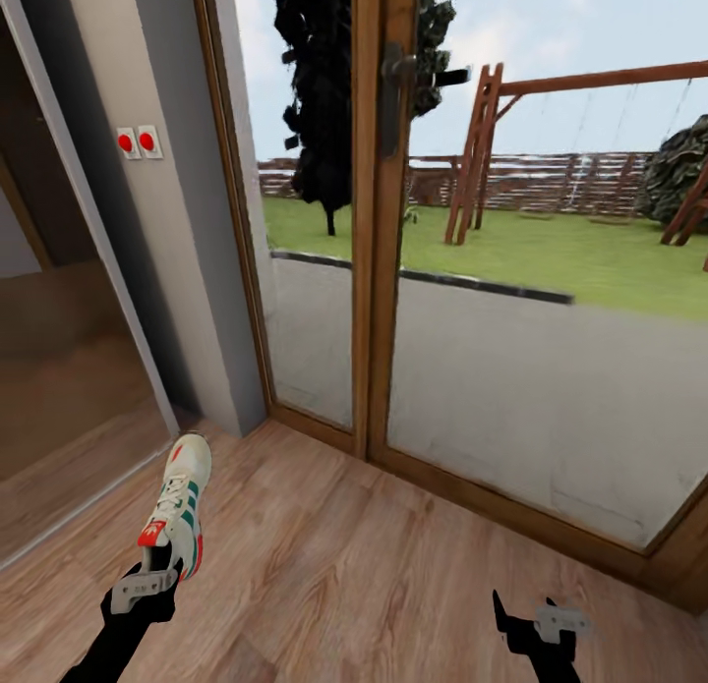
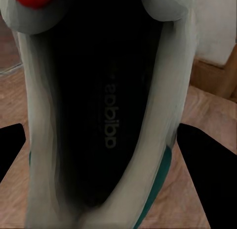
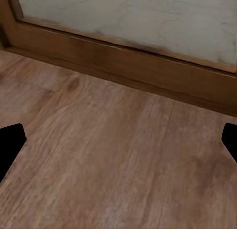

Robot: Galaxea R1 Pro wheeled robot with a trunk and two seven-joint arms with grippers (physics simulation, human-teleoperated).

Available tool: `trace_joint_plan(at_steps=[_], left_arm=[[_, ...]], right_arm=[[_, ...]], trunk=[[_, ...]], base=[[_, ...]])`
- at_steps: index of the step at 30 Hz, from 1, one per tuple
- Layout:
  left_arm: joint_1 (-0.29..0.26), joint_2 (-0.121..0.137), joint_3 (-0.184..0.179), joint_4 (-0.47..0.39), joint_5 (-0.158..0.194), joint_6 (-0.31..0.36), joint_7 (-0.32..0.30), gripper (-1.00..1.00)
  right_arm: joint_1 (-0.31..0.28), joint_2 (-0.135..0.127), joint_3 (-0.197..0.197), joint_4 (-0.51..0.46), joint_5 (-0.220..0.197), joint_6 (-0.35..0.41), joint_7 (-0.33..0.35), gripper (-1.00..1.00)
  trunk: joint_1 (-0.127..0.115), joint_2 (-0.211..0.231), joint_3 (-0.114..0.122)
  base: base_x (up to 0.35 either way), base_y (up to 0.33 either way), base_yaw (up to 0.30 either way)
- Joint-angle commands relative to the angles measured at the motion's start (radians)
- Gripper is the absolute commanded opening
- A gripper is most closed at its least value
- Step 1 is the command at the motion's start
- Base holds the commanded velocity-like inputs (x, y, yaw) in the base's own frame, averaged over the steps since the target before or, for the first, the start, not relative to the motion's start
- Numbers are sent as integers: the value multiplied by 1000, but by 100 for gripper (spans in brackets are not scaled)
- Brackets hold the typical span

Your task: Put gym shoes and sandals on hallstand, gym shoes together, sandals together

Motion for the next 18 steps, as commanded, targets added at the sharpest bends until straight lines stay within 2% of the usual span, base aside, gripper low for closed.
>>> trace_joint_plan(at_steps=[1,2,4,6,8,9,14,18], left_arm=[[4,0,7,18,5,-5,-6,-100],[10,1,17,36,13,-13,-6,-100],[20,3,75,90,41,-65,-7,-100],[22,3,99,119,46,-91,-8,-100],[24,4,129,186,50,-137,-9,-100],[24,4,129,186,50,-137,-9,-100],[25,16,152,352,49,-231,-10,-100],[24,17,150,366,45,-239,-10,-100]], right_arm=[[-1,1,-9,1,6,-3,8,100],[-1,1,-9,2,6,-4,8,100],[-1,0,-9,2,6,-4,9,100],[-1,-1,-10,2,6,-4,9,100],[0,-1,-10,7,7,-4,9,100],[0,-1,-10,7,7,-4,9,100],[1,-1,-10,49,6,-5,8,100],[1,-1,-10,54,8,-5,8,100]], trunk=[[0,0,-1],[0,0,-1],[0,0,-1],[0,0,-1],[0,0,-1],[0,0,-1],[0,0,-1],[0,0,-1]], base=[[331,-102,278],[324,-102,278],[314,-102,278],[311,-103,278],[309,-103,278],[308,-103,278],[304,-81,278],[156,-9,278]])
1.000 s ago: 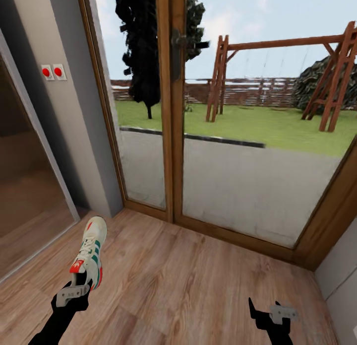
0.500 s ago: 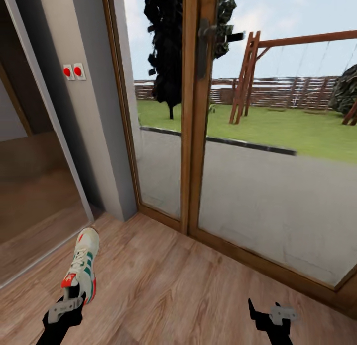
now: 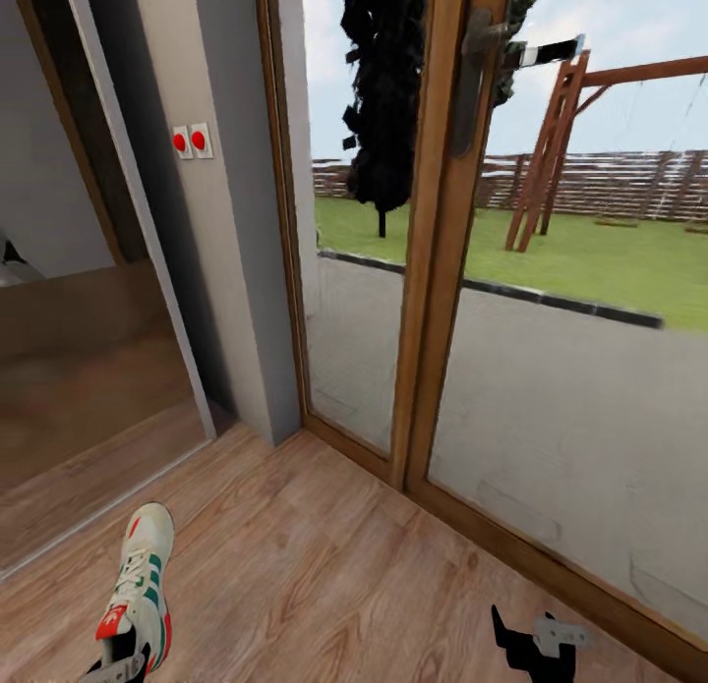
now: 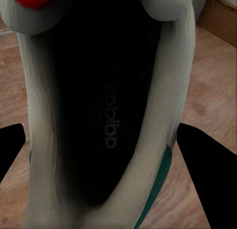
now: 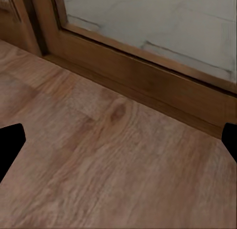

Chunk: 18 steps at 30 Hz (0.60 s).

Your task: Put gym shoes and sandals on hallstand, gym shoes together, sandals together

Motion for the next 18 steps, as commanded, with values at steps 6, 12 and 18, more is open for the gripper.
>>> trace_joint_plan(at_steps=[6,12,18], left_arm=[[-1,0,3,4,-3,-3,-9,-100],[-1,-2,-3,5,-4,-3,-9,-100],[0,-2,-4,5,-3,-3,-9,-100]], right_arm=[[-1,1,-9,9,31,-3,7,100],[-1,2,-8,24,33,-3,7,100],[-1,2,-8,26,51,-3,7,100]], trunk=[[0,0,-1],[0,0,-1],[0,0,-1]], base=[[14,-1,278],[1,0,278],[0,0,277]])
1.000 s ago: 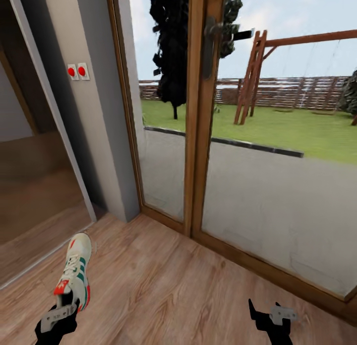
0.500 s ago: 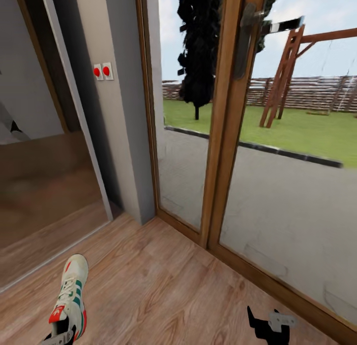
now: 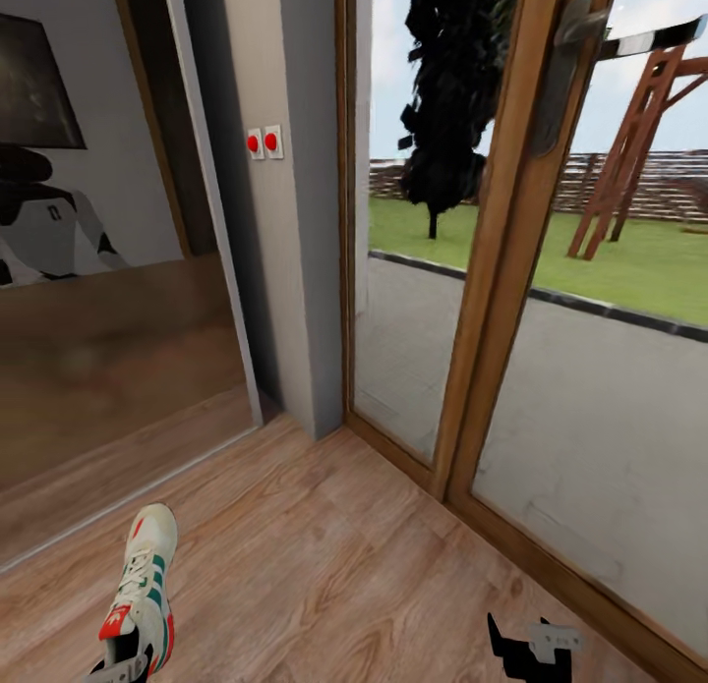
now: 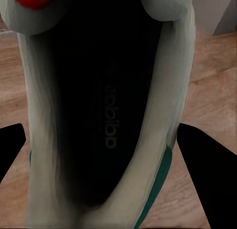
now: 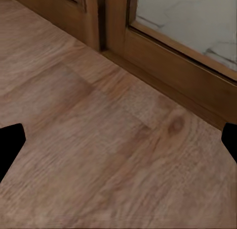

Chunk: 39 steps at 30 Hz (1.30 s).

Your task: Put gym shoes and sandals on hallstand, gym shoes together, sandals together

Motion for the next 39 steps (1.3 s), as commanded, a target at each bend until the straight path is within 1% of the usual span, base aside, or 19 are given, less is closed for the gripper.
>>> trace_joint_plan(at_steps=[1,5,8,18,24,32,39], left_arm=[[-1,-1,5,1,2,-1,-9,-100],[-1,-1,4,1,2,-1,-9,-100],[-1,-1,4,1,2,-1,-9,-100],[-1,-1,4,1,2,-2,-9,-100],[-1,-1,5,-2,2,-3,-9,-100],[-1,-1,5,-4,2,-3,-9,-100],[-1,-1,6,-8,2,-2,-9,-100]], right_arm=[[0,0,-9,0,7,-3,9,100],[0,1,-9,0,38,-3,9,100],[0,5,-9,0,48,-3,9,100],[0,8,-9,-1,52,-5,7,100],[0,8,-10,-2,52,-5,7,100],[0,8,-10,-3,52,-5,7,100],[0,7,-10,-3,51,-5,7,100]], trunk=[[0,0,-1],[0,0,-3],[0,0,-5],[0,0,-15],[0,0,-21],[0,0,-29],[0,0,-36]], base=[[0,0,276],[0,0,274],[0,0,265],[0,-7,227],[28,-186,218],[232,-180,214],[330,-18,213]])
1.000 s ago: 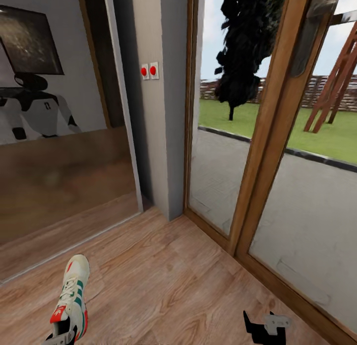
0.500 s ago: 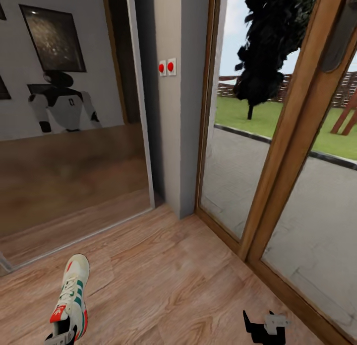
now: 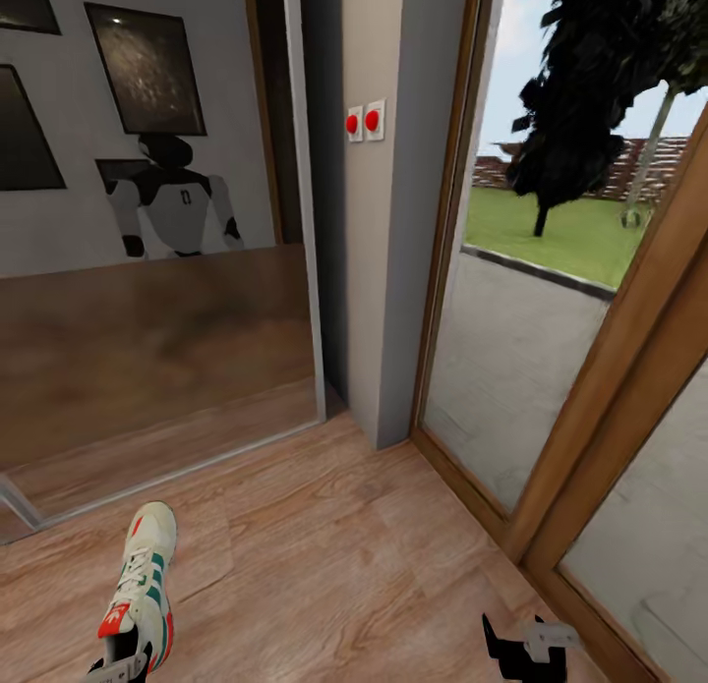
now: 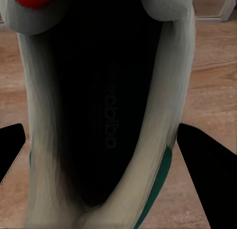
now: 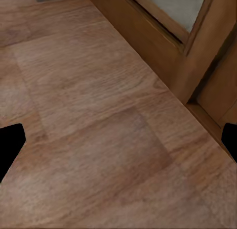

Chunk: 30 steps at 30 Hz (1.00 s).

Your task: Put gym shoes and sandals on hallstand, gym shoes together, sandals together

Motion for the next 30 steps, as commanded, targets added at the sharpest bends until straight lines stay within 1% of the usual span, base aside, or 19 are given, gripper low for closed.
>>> trace_joint_plan(at_steps=[1,11,16,21,30], left_arm=[[-1,-1,5,1,2,-1,-9,-100],[-1,-1,11,5,2,-2,-9,-100],[-1,-1,14,7,2,-3,-9,-100],[-1,-1,15,7,2,-4,-9,-100],[-1,-1,15,8,2,-3,-9,-100]], right_arm=[[-1,0,-9,1,3,-4,9,100],[-1,0,-9,0,3,-5,9,100],[-1,-1,-9,0,3,-4,9,100],[-1,-1,-9,1,4,-4,9,100],[-1,-1,-9,1,4,-4,9,100]], trunk=[[0,0,-2],[0,0,-12],[0,0,-17],[0,0,-22],[0,0,-32]], base=[[336,-3,213],[337,-1,213],[280,-136,213],[104,-62,213],[13,-8,213]])
